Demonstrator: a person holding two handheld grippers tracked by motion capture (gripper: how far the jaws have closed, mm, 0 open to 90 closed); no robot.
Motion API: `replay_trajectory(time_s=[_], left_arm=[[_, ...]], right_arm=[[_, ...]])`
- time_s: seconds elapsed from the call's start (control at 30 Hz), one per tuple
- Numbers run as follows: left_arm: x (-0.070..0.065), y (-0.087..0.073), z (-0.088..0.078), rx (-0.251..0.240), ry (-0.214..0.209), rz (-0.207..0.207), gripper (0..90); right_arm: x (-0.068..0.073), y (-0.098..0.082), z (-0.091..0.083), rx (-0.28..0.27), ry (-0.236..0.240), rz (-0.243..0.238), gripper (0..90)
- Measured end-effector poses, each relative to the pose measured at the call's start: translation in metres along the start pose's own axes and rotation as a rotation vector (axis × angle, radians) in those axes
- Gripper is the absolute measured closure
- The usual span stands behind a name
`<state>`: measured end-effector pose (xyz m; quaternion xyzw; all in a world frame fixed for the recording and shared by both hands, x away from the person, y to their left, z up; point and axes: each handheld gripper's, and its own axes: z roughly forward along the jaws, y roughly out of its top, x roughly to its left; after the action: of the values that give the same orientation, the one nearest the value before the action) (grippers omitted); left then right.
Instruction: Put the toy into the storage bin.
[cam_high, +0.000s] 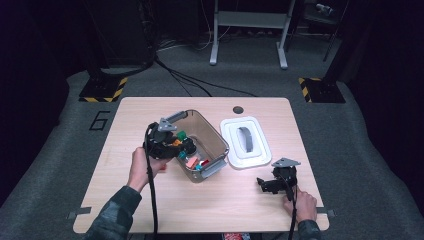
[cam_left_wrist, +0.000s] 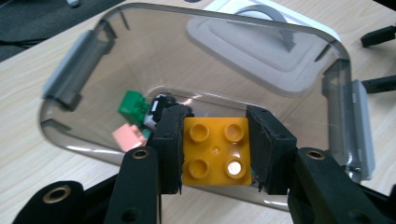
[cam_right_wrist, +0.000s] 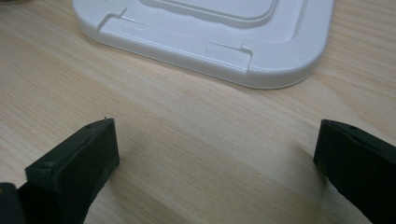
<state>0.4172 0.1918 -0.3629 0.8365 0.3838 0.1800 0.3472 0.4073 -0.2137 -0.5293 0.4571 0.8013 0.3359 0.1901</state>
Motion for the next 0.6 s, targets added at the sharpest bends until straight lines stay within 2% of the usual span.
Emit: replay_trajectory(time_s=[0.37,0.6], left_arm=[[-0.019,-0.005,0.019,0.036,-0.085,0.003,58.8],[-0.025,-0.008,0.021,0.060,-0.113,0.003,58.8]], right_arm=[[0.000,0.000,0.000,0.000,0.000,0.000,0.0],[0.000,0.000,0.000,0.000,0.000,0.000,0.0]])
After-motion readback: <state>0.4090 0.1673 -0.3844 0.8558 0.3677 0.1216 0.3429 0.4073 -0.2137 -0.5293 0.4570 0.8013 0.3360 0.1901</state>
